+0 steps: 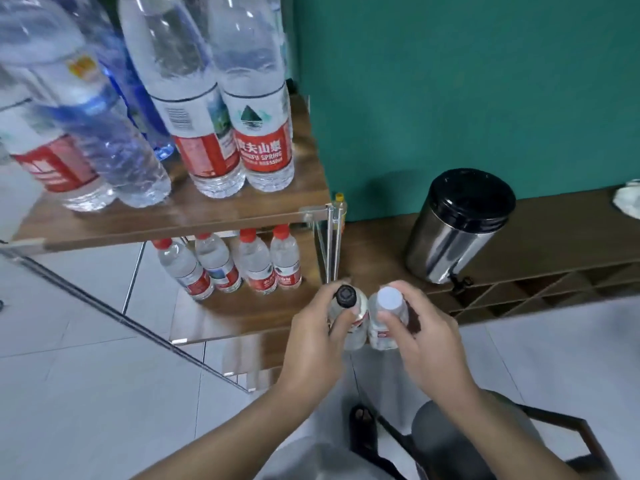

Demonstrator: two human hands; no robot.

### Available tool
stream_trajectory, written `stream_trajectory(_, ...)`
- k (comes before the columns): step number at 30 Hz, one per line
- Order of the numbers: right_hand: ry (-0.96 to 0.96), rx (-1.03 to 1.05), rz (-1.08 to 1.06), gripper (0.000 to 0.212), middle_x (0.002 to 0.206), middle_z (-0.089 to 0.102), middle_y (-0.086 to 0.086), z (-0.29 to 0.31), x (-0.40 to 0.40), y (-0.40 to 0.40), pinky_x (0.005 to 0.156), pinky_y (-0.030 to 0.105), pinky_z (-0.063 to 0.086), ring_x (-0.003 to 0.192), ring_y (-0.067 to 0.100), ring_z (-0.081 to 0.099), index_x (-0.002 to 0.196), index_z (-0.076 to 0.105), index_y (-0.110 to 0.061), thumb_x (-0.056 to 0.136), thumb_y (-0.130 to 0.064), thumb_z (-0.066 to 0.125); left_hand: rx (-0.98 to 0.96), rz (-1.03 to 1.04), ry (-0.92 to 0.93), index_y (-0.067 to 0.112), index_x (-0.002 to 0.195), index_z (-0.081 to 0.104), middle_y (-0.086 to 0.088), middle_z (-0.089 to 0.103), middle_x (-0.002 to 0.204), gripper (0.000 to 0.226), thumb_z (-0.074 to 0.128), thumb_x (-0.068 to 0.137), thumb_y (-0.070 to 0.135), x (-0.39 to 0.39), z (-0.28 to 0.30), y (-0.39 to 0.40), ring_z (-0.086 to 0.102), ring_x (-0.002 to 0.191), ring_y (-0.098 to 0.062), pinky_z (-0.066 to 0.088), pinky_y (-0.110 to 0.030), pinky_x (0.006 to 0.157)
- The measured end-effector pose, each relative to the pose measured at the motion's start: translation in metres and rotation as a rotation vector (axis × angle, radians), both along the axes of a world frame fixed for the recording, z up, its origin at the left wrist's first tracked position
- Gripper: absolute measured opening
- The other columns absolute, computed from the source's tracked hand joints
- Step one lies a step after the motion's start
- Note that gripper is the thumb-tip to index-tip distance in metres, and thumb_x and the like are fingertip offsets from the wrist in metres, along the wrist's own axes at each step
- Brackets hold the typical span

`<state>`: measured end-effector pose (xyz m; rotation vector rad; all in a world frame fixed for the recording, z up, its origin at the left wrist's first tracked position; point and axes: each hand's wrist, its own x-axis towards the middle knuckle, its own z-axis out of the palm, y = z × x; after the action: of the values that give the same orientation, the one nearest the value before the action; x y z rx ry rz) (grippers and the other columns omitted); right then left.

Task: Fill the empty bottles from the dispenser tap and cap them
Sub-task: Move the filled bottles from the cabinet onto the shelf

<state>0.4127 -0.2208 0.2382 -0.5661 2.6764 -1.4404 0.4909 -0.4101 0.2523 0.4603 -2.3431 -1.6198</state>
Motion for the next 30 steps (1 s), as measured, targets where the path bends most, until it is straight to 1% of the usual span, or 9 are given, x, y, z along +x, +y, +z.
stream_trajectory(4, 0.018, -0.001, 0.055, 0.04, 0.117, 0.075, -0.023, -0.005, 0.03, -0.039, 0.09, 0.01, 0.049, 0.106, 0.0, 0.07, 0.135, 0.068, -0.037, 0.097, -0.044, 0.077, 0.026, 0.012, -0.031, 0.038, 0.13, 0.069, 0.017, 0.076, 0.117, 0.024, 0.07, 0.111, 0.025, 0.037, -0.003, -0.042, 0.074, 0.104, -0.011, 0.063, -0.046, 0.092)
stream_trajectory(7, -0.028, -0.001, 0.14, 0.042, 0.125, 0.076, -0.02, -0.017, 0.045, -0.078, 0.096, 0.011, 0.051, 0.115, 0.0, 0.071, 0.139, 0.069, -0.034, 0.099, -0.042, 0.079, -0.017, 0.062, -0.044, 0.038, 0.133, 0.07, 0.024, 0.076, 0.125, 0.027, 0.072, 0.109, 0.027, 0.063, -0.008, -0.08, 0.071, 0.118, -0.003, 0.061, -0.043, 0.104)
stream_trajectory(12, -0.029, -0.001, 0.255, 0.048, 0.132, 0.074, -0.023, -0.026, 0.059, -0.153, 0.093, 0.003, 0.05, 0.117, -0.003, 0.07, 0.147, 0.065, -0.034, 0.101, -0.048, 0.075, -0.03, 0.154, -0.06, 0.042, 0.136, 0.068, 0.033, 0.072, 0.131, 0.031, 0.07, 0.11, 0.026, 0.096, -0.01, -0.137, 0.067, 0.125, 0.006, 0.058, -0.036, 0.112)
stream_trajectory(14, -0.006, -0.01, 0.279, 0.049, 0.134, 0.069, -0.025, -0.025, 0.061, -0.183, 0.092, -0.002, 0.045, 0.118, -0.008, 0.063, 0.148, 0.065, -0.031, 0.102, -0.045, 0.075, -0.039, 0.205, -0.048, 0.042, 0.139, 0.068, 0.031, 0.073, 0.132, 0.034, 0.07, 0.11, 0.024, 0.1, -0.012, -0.159, 0.069, 0.124, 0.004, 0.06, -0.038, 0.11)
stream_trajectory(17, -0.005, -0.015, 0.313, 0.048, 0.138, 0.064, -0.027, -0.026, 0.059, -0.221, 0.09, -0.001, 0.046, 0.121, -0.01, 0.057, 0.148, 0.061, -0.034, 0.104, -0.045, 0.073, -0.035, 0.27, -0.048, 0.038, 0.144, 0.066, 0.027, 0.074, 0.132, 0.036, 0.069, 0.111, 0.026, 0.1, -0.014, -0.188, 0.071, 0.121, 0.0, 0.062, -0.042, 0.107)
stream_trajectory(19, -0.015, -0.012, 0.322, 0.046, 0.136, 0.064, -0.028, -0.029, 0.058, -0.242, 0.088, 0.0, 0.047, 0.121, -0.007, 0.059, 0.148, 0.06, -0.035, 0.105, -0.043, 0.074, -0.07, 0.294, -0.046, 0.039, 0.142, 0.067, 0.029, 0.075, 0.128, 0.033, 0.068, 0.111, 0.027, 0.098, -0.016, -0.203, 0.072, 0.116, 0.001, 0.064, -0.042, 0.103)
stream_trajectory(24, -0.032, 0.005, 0.31, 0.049, 0.136, 0.073, -0.013, -0.035, 0.058, -0.279, 0.082, 0.002, 0.049, 0.112, -0.001, 0.065, 0.154, 0.057, -0.029, 0.108, -0.038, 0.071, -0.105, 0.363, -0.027, 0.036, 0.136, 0.068, 0.018, 0.078, 0.119, 0.027, 0.068, 0.111, 0.026, 0.091, -0.025, -0.229, 0.076, 0.106, -0.01, 0.065, -0.05, 0.094)
stream_trajectory(28, -0.059, 0.015, 0.278, 0.048, 0.135, 0.074, -0.009, -0.044, 0.056, -0.293, 0.084, 0.004, 0.048, 0.113, 0.003, 0.067, 0.152, 0.058, -0.027, 0.107, -0.037, 0.073, -0.101, 0.379, -0.042, 0.036, 0.136, 0.066, 0.021, 0.077, 0.119, 0.027, 0.067, 0.111, 0.025, 0.085, -0.035, -0.24, 0.074, 0.108, -0.006, 0.065, -0.049, 0.096)
stream_trajectory(30, -0.044, 0.03, 0.262, 0.048, 0.134, 0.075, -0.008, -0.052, 0.054, -0.298, 0.089, 0.01, 0.052, 0.118, 0.01, 0.072, 0.15, 0.059, -0.027, 0.106, -0.038, 0.074, -0.101, 0.383, -0.047, 0.037, 0.133, 0.066, 0.024, 0.076, 0.115, 0.026, 0.067, 0.111, 0.023, 0.083, -0.039, -0.243, 0.073, 0.106, -0.004, 0.064, -0.048, 0.095)
